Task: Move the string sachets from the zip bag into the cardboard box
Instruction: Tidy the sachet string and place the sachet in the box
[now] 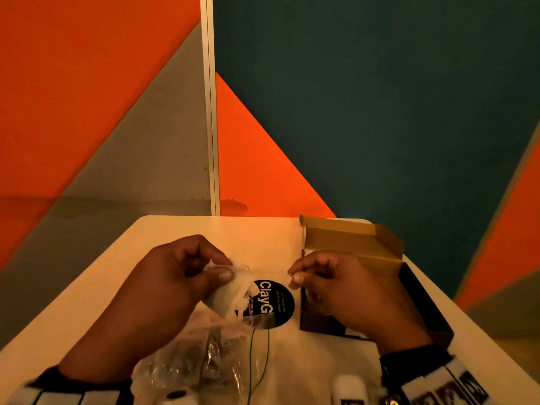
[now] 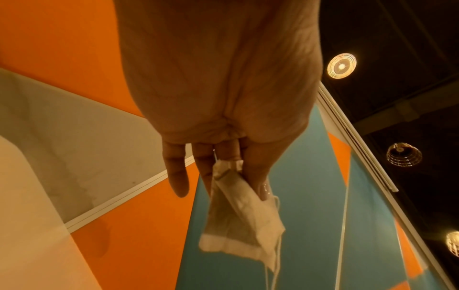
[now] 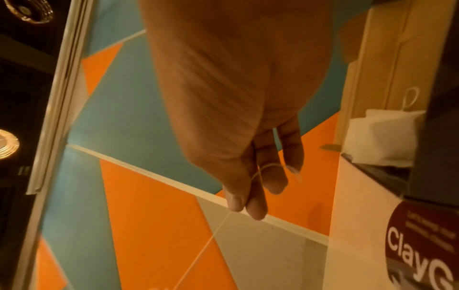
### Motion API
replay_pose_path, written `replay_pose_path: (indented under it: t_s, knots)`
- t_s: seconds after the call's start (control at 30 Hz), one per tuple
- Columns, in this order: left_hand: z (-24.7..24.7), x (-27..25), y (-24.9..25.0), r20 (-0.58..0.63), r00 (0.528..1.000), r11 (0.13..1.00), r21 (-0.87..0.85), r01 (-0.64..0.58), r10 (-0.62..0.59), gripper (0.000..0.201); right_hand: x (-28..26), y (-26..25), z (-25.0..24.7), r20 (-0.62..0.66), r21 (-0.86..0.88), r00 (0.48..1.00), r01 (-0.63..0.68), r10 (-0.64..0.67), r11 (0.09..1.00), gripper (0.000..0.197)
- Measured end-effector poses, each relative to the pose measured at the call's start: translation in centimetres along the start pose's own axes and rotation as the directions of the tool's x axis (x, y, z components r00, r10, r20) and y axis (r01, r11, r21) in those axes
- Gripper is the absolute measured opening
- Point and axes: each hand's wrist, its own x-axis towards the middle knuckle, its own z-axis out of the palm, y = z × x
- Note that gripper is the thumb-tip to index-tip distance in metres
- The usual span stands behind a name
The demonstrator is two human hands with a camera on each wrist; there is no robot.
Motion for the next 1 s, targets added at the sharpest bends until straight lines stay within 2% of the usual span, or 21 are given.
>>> replay_pose_path:
  t_s: [0.1,0.2,0.3,0.33,0.4,0.43,0.5,0.6,0.7,0.87,1.0]
  knots:
    - [-0.3,0.1,0.1,-0.029,0.999,0.996,-0.084,-0.014,0.012,0.01,0.3,1.2,-0.9,-0.028,-0.024,0.997,-0.069,0.068,0.997,0.013]
    - [-0.5,0.2,-0.2,-0.023,1.0,0.993,-0.118,-0.015,0.012,0.01,0.6,2.1,-1.8,-0.061,-0.145,0.991,-0.125,0.117,0.981,0.011]
    - [-0.3,0.4,-0.5,-0.012,1.0,0.985,-0.172,-0.01,0.008,0.008,1.0,2.0,-2.0,-0.149,-0.267,0.987,-0.093,0.055,0.959,0.016]
    - [-0.2,0.4,-0.6,-0.014,1.0,0.98,-0.199,-0.002,-0.001,0.007,0.9,1.6,-1.8,-0.187,-0.228,0.982,-0.051,0.008,0.972,0.017]
    - [0.2,0.5,-0.8,-0.019,1.0,0.967,-0.253,0.013,-0.018,0.005,0.4,0.0,-1.1,-0.212,0.001,0.973,0.092,-0.09,0.996,0.016]
    - [0.5,0.5,-0.8,-0.015,1.0,0.961,-0.275,0.017,-0.022,0.005,-0.1,-1.0,-0.5,-0.178,0.135,0.974,0.167,-0.142,0.977,0.018]
    - [1.0,0.5,-0.9,0.004,1.0,0.949,-0.316,0.021,-0.021,0.005,-1.3,-2.9,0.8,-0.051,0.321,0.974,0.225,-0.221,0.92,0.027]
    - [1.6,0.4,-1.0,-0.002,1.0,0.932,-0.361,0.026,-0.029,0.006,-2.1,-3.7,2.6,0.066,0.366,0.963,0.22,-0.261,0.904,0.034]
    - [2.1,0.3,-0.8,-0.034,0.999,0.918,-0.396,0.016,-0.032,0.005,-2.0,-3.4,3.5,0.036,0.403,0.971,0.201,-0.235,0.893,0.04]
    - [2.5,0.3,-0.8,-0.071,0.996,0.92,-0.391,0.015,-0.046,0.025,-1.3,-2.6,4.2,0.018,0.488,0.988,0.124,-0.152,0.864,0.04]
    - [2.8,0.2,-0.9,-0.093,0.994,0.925,-0.38,0.015,-0.054,0.02,-0.9,-2.3,4.5,0.046,0.514,0.994,0.058,-0.095,0.856,0.044]
